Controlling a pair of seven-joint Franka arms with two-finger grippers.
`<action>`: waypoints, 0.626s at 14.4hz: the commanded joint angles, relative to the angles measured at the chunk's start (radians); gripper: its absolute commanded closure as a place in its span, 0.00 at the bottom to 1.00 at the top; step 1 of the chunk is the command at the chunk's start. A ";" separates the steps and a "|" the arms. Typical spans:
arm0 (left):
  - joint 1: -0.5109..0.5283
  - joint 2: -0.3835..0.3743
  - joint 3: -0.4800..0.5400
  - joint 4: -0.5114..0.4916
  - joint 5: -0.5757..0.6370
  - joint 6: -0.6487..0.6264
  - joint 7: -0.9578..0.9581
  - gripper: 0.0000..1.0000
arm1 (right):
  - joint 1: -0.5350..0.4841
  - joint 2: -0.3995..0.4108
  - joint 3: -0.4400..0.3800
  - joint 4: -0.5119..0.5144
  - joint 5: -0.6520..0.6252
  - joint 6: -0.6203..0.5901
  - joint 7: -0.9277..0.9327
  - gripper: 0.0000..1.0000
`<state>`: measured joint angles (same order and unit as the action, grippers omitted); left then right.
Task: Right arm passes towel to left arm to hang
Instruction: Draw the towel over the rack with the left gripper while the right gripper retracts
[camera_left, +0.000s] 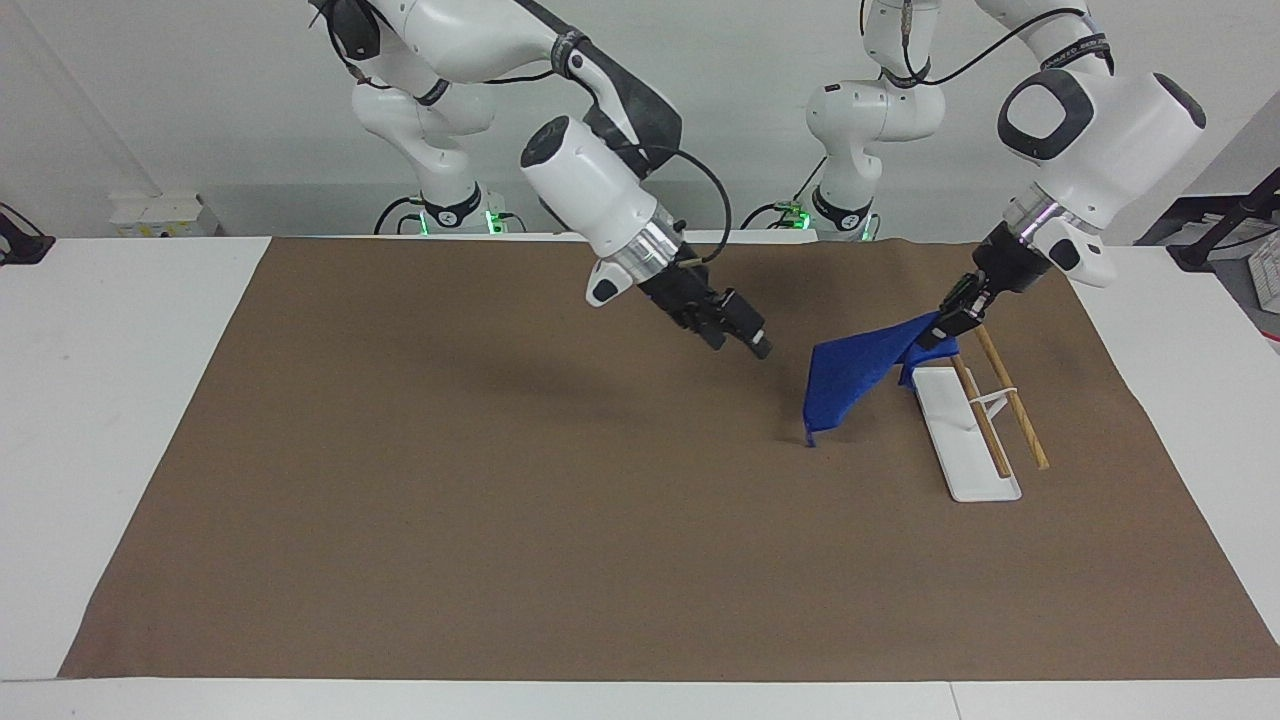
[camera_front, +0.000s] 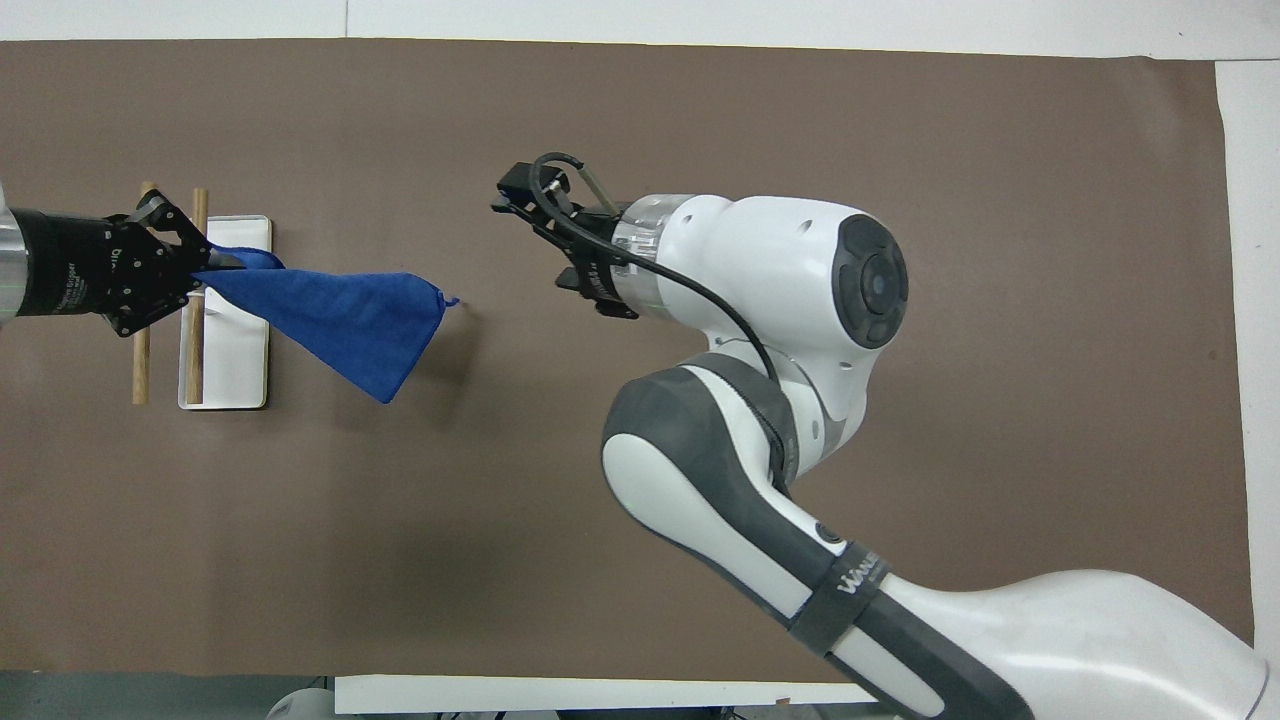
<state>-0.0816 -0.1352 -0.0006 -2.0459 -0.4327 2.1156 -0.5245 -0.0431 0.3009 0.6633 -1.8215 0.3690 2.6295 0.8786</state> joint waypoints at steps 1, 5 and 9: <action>0.010 0.028 -0.006 0.016 0.051 0.075 0.272 1.00 | -0.060 -0.115 -0.097 -0.101 -0.025 -0.144 -0.349 0.00; 0.009 0.035 -0.006 0.004 0.187 0.174 0.480 1.00 | 0.038 -0.183 -0.480 -0.087 -0.027 -0.455 -0.850 0.00; 0.051 0.074 -0.009 0.009 0.189 0.253 0.621 1.00 | 0.129 -0.187 -0.842 -0.067 -0.070 -0.632 -1.082 0.00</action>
<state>-0.0525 -0.0894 -0.0001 -2.0459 -0.2612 2.3156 0.0307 0.0325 0.1217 -0.0421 -1.8815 0.3417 2.0293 -0.1379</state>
